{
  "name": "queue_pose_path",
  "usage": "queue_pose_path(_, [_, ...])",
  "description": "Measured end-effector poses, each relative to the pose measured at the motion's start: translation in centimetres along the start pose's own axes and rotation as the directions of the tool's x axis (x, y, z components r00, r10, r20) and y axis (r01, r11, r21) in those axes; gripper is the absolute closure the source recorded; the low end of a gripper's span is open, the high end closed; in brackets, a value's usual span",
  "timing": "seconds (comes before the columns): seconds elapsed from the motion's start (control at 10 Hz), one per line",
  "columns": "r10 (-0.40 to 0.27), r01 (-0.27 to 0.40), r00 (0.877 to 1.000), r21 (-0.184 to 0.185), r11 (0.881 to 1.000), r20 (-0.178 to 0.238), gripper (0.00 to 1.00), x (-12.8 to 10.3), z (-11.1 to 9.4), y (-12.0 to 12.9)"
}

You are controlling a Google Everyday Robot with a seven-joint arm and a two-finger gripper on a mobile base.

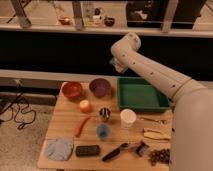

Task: Place sponge in tray

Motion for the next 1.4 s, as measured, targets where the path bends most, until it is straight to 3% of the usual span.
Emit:
queue_pose_path(0.5, [0.012,-0.012,1.000,0.001,1.000,-0.004,0.81,0.3,0.1,-0.2])
queue_pose_path(0.7, [0.075,-0.074,0.997,0.018,0.997,-0.016,0.81,0.9,0.4,-1.7])
queue_pose_path(0.9, [0.131,-0.130,0.991,0.040,0.991,-0.035,0.81,3.0,0.7,-4.0])
queue_pose_path(1.1, [0.210,-0.205,0.975,0.077,0.976,-0.070,0.81,6.8,1.1,-7.0])
queue_pose_path(1.4, [0.270,-0.252,0.954,0.137,0.958,-0.133,0.81,9.7,0.6,-8.2])
